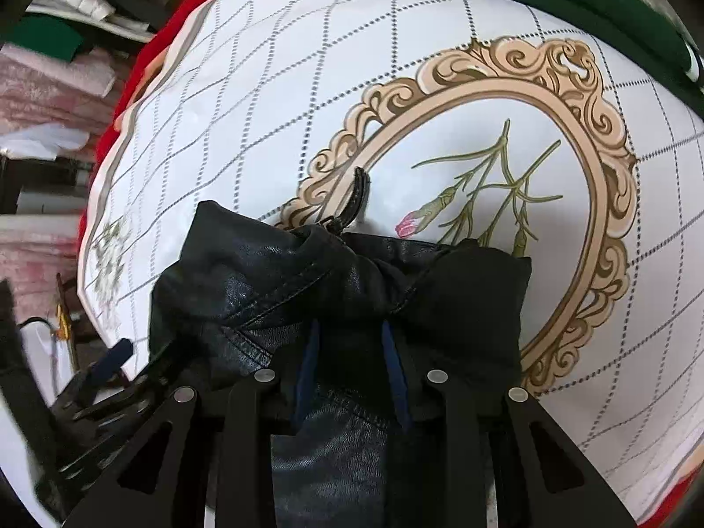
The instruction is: Fold large clothes
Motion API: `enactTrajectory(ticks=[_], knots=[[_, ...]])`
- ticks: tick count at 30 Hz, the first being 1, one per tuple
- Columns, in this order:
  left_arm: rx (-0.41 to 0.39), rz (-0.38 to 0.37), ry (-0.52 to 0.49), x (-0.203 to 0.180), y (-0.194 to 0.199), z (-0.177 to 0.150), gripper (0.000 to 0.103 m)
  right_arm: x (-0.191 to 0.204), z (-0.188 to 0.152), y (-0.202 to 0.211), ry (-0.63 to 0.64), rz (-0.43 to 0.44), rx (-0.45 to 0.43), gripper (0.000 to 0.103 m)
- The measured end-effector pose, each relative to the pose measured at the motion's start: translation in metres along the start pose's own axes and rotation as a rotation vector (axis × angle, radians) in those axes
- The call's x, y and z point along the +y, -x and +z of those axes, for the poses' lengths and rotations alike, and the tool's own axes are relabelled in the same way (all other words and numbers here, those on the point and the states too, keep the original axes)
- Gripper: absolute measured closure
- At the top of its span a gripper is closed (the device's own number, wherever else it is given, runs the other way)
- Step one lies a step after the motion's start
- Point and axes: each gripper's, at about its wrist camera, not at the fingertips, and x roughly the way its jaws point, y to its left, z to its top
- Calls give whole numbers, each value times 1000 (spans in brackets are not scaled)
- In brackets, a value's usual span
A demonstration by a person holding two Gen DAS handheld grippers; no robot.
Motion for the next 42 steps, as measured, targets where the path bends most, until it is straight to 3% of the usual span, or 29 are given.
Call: enactTrajectory(ticks=[1, 3, 5, 9, 15, 17, 25, 30, 32, 33, 35, 37, 38, 42], knots=[[-3, -4, 7, 2, 4, -4, 0, -1, -12, 13, 10, 38, -4, 62], [-18, -4, 24, 10, 19, -15, 0, -13, -26, 35, 9, 164, -34, 36], [-38, 9, 36, 18, 31, -31, 0, -30, -41, 53, 10, 192, -55, 15], [23, 80, 49, 32, 10, -56, 0, -74, -60, 48, -6, 275, -16, 15], [17, 60, 73, 38, -9, -60, 0, -126, -83, -25, -89, 469, 120, 15], [19, 44, 82, 39, -13, -58, 0, -129, -80, -46, -107, 605, 142, 15], [21, -28, 106, 52, -32, -61, 0, -121, -69, -66, -117, 763, 167, 14], [22, -9, 86, 52, -37, -61, 0, -117, -76, -39, -82, 1073, 166, 14], [20, -3, 80, 48, -41, -59, 0, -110, -79, -40, -41, 1139, 183, 14], [18, -7, 80, 48, -42, -60, 0, -108, -77, -44, -45, 1137, 188, 15], [12, -19, 82, 49, -41, -61, 0, -113, -75, -61, -84, 1052, 204, 15], [8, -21, 73, 46, -40, -65, 0, -106, -72, -86, -88, 881, 239, 15], [7, -13, 70, 45, -40, -65, 0, -100, -72, -89, -74, 844, 241, 15], [16, -24, 128, 52, -32, -65, 0, -91, -73, -85, -94, 761, 204, 39]])
